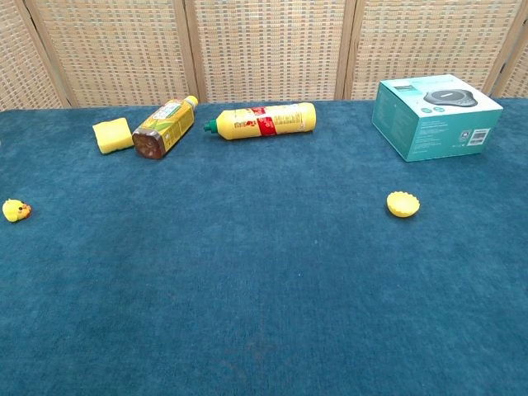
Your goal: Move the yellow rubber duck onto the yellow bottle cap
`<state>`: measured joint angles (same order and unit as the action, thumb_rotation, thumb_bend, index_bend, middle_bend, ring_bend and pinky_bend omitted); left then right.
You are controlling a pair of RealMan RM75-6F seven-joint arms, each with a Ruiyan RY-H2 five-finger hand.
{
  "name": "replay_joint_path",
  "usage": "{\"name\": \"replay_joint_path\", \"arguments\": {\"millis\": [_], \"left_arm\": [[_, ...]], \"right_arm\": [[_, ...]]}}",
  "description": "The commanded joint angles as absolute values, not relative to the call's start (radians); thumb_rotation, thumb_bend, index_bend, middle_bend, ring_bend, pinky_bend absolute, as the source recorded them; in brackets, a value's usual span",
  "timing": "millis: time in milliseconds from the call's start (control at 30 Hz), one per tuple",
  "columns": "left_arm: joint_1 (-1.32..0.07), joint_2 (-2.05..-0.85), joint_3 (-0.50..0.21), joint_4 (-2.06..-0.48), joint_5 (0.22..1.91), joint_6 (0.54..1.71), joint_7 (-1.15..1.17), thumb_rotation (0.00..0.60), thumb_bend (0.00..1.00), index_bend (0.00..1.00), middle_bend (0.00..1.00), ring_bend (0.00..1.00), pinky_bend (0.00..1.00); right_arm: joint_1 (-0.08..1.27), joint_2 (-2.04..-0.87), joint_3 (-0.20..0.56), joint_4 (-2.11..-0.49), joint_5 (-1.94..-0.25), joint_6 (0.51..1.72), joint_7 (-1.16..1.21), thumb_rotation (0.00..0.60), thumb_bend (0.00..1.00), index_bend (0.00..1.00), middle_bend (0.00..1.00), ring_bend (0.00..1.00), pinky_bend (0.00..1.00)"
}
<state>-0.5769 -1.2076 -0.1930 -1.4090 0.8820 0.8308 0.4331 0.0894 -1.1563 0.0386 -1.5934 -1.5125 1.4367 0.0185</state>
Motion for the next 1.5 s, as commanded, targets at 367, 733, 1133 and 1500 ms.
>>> {"name": "replay_joint_path", "arguments": {"millis": [367, 733, 1133, 1500], "left_arm": [[-0.619, -1.326, -0.127, -1.266, 0.834, 0.784, 0.455, 0.600, 0.23, 0.36, 0.00, 0.00, 0.00], [-0.626, -1.365, -0.108, -1.199, 0.843, 0.774, 0.428, 0.600, 0.23, 0.37, 0.00, 0.00, 0.00], [-0.656, -1.408, -0.106, -1.145, 0.812, 0.760, 0.455, 0.600, 0.23, 0.39, 0.00, 0.00, 0.00], [-0.671, -1.434, -0.095, -1.126, 0.778, 0.750, 0.484, 0.600, 0.23, 0.39, 0.00, 0.00, 0.00]], "right_arm": [[0.091, -1.157, 0.042, -1.590, -1.502, 1.430, 0.021, 0.600, 0.00, 0.03, 0.00, 0.00, 0.00], [0.092, -1.160, 0.039, -1.591, -1.506, 1.431, 0.018, 0.600, 0.00, 0.03, 0.00, 0.00, 0.00], [0.095, -1.160, 0.042, -1.587, -1.496, 1.421, 0.025, 0.600, 0.00, 0.03, 0.00, 0.00, 0.00], [0.095, -1.162, 0.044, -1.584, -1.496, 1.424, 0.033, 0.600, 0.00, 0.03, 0.00, 0.00, 0.00]]}}
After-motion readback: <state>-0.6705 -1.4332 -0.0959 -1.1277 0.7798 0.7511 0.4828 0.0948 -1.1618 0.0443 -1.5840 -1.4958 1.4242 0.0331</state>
